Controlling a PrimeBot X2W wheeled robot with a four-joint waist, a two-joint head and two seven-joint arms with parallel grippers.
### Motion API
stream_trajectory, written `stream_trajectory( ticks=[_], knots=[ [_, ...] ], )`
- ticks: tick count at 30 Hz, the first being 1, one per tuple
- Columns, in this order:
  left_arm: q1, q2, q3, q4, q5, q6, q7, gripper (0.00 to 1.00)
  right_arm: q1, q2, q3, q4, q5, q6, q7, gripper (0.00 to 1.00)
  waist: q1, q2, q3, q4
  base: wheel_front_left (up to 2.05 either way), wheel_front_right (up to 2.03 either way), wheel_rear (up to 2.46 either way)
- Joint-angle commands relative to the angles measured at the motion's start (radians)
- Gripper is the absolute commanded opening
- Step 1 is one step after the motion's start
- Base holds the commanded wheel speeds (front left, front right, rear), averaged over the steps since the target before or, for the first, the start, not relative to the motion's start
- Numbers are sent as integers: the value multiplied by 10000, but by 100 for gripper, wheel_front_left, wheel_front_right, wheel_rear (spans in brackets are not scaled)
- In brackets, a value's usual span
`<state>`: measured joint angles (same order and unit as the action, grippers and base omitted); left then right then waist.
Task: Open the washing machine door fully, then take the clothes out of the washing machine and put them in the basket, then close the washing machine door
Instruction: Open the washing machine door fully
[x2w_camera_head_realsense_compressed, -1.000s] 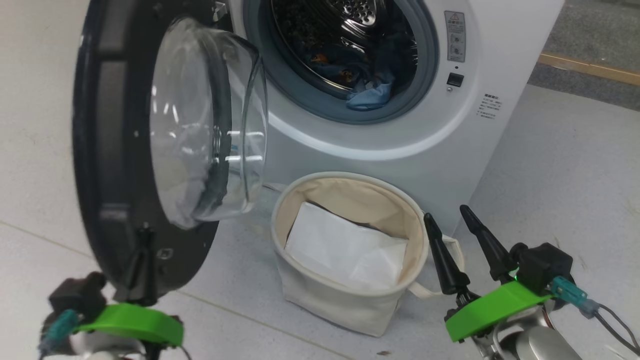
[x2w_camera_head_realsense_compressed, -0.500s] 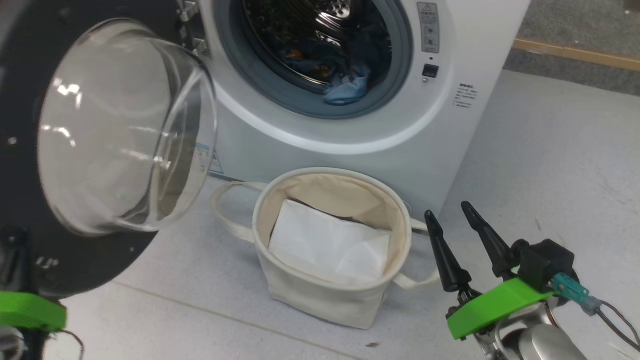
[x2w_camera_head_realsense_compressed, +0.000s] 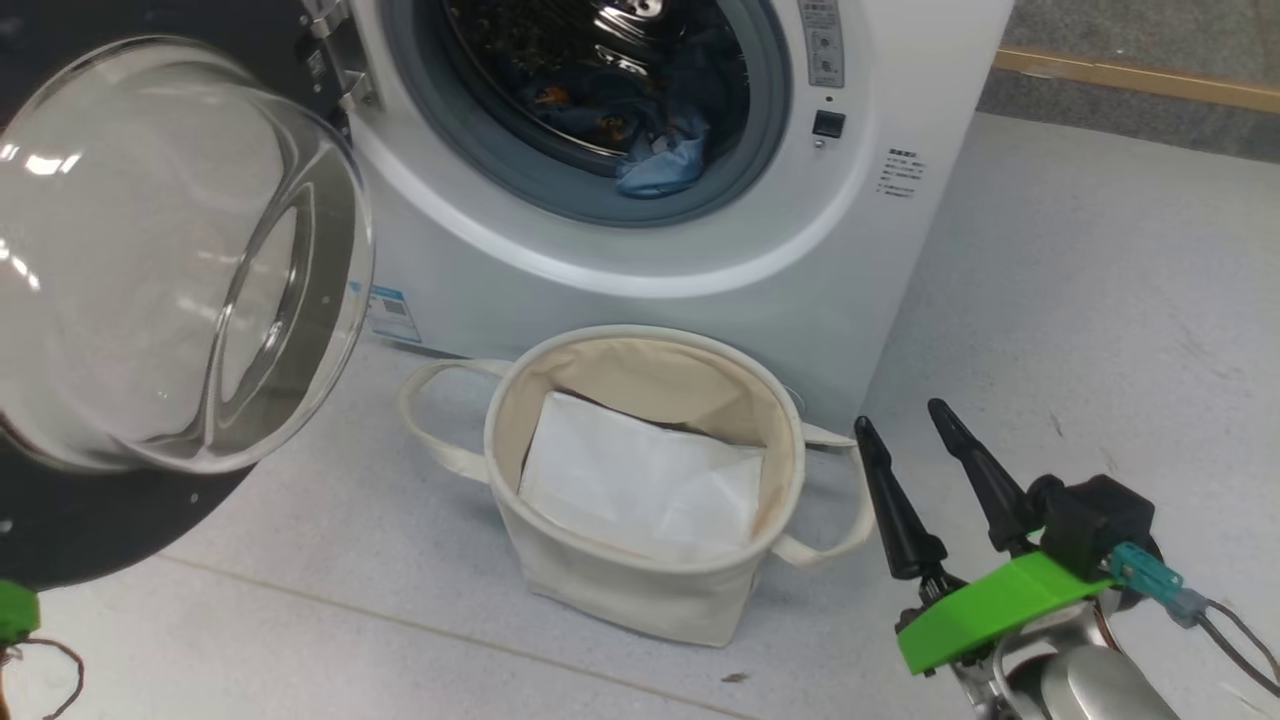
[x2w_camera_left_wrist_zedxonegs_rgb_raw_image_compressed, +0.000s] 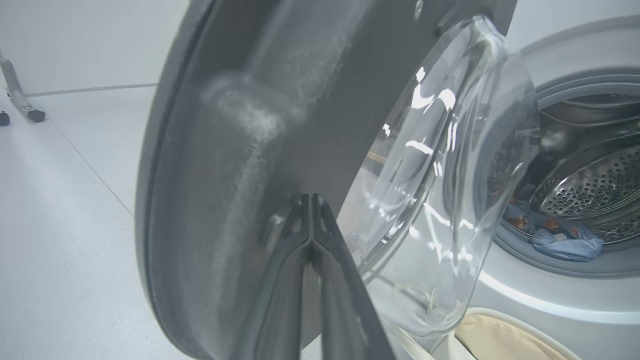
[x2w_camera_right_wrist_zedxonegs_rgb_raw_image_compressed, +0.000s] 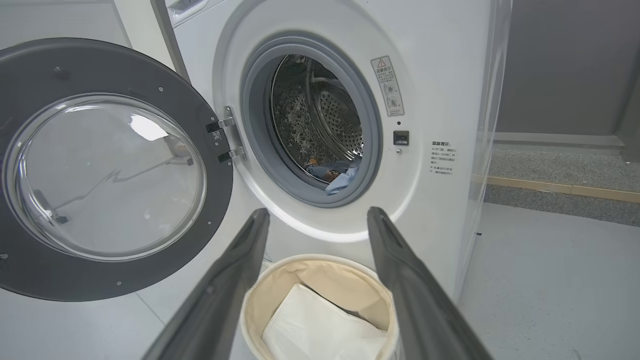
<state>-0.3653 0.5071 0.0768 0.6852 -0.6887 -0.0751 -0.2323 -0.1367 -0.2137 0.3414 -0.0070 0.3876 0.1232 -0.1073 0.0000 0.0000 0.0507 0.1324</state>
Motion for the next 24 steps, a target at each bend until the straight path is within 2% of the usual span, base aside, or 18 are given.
stream_trajectory(
  ticks=[1,6,10,11,12,19,24],
  knots=[
    [-490,412,289,-408,14,-91,-156,0,-236,89,97,-323,12,75,-146,100,0,0,-29,165,0,0,0],
    [-174,-15,-2,-1446,78,-249,-222,0,-218,143,77,-286,24,75,-222,100,0,0,-68,556,0,0,0],
    [172,-251,-112,-2235,-14,-208,-99,0,-227,187,71,-260,34,75,-257,100,0,0,-72,731,0,0,0],
    [294,-312,-120,-2557,-46,-175,-73,4,-237,204,79,-244,29,75,-268,100,0,0,-72,764,0,0,0],
    [423,-369,-121,-2864,-76,-121,-40,100,-245,222,83,-229,30,75,-281,100,0,0,-66,803,0,0,0],
    [1216,-405,-375,-4464,38,289,577,100,-356,334,282,-34,85,75,-370,100,0,0,-182,840,0,0,0],
    [1577,-687,-528,-5361,-219,341,850,100,-456,381,423,91,142,75,-449,100,0,0,-218,522,0,0,0]
  ],
)
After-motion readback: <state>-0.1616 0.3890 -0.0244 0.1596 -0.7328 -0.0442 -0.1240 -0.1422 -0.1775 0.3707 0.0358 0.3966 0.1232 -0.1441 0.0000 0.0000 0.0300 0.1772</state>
